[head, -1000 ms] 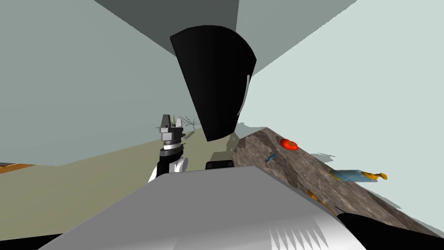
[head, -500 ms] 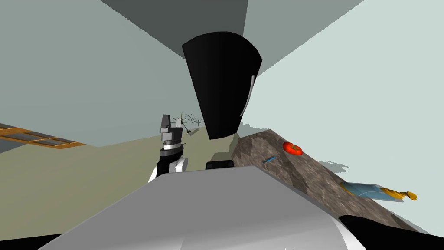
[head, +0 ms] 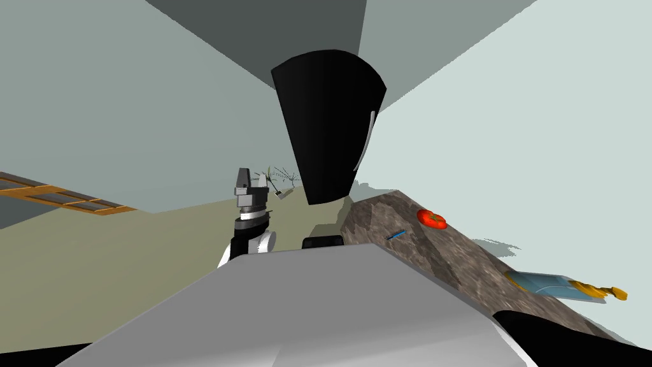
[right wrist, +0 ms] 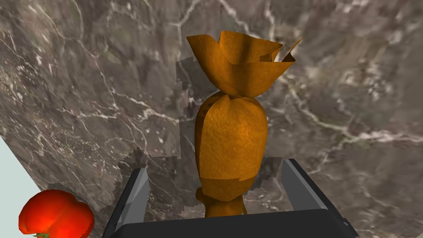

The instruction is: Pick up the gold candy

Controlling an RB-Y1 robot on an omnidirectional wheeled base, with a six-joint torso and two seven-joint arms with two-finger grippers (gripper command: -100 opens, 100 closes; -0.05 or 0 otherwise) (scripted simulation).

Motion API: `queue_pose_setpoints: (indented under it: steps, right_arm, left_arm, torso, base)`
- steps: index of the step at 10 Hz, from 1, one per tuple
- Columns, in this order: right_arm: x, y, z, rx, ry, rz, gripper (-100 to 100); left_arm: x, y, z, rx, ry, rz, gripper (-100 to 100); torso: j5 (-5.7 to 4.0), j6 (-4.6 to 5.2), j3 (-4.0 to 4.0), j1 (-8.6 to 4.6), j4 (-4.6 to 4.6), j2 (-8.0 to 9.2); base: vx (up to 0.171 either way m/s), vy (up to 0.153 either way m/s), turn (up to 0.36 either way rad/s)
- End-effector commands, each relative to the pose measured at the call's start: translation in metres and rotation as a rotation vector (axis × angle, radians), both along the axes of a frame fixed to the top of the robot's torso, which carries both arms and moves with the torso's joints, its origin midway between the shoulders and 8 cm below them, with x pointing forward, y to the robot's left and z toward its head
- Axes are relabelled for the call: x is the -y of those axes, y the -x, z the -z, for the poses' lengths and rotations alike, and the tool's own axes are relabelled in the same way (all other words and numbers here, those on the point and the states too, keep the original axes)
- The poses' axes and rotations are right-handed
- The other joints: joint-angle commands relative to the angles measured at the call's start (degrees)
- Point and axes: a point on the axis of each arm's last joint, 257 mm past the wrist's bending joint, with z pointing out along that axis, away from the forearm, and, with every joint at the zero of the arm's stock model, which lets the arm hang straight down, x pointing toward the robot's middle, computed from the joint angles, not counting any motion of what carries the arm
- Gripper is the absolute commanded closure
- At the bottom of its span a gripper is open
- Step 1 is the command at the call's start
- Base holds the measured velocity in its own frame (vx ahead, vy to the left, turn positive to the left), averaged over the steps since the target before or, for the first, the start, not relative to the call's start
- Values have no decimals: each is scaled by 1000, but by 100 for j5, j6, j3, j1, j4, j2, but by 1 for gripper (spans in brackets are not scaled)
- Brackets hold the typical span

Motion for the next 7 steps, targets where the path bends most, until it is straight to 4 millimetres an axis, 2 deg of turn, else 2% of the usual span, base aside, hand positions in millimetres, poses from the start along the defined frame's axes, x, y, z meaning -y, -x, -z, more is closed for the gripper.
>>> queue_pose_setpoints:
  steps: [1, 5, 6, 7]
  right_arm:
    - [0, 0, 0, 0, 0, 0, 100]
    - [0, 0, 0, 0, 0, 0, 100]
    - [0, 0, 0, 0, 0, 0, 0]
    - [-3, -2, -6, -2, -3, -7, 100]
  left_arm:
    - [0, 0, 0, 0, 0, 0, 0]
    - [0, 0, 0, 0, 0, 0, 0]
    - [0, 0, 0, 0, 0, 0, 0]
    - [0, 0, 0, 0, 0, 0, 0]
  torso:
    - [0, 0, 0, 0, 0, 0]
    - [-3, 0, -1, -4, -1, -2]
    - [-2, 0, -1, -4, -1, -2]
    - [-2, 0, -1, -3, -1, -2]
  base:
    - [0, 0, 0]
    - [0, 0, 0]
    - [0, 0, 0]
    - [3, -8, -56]
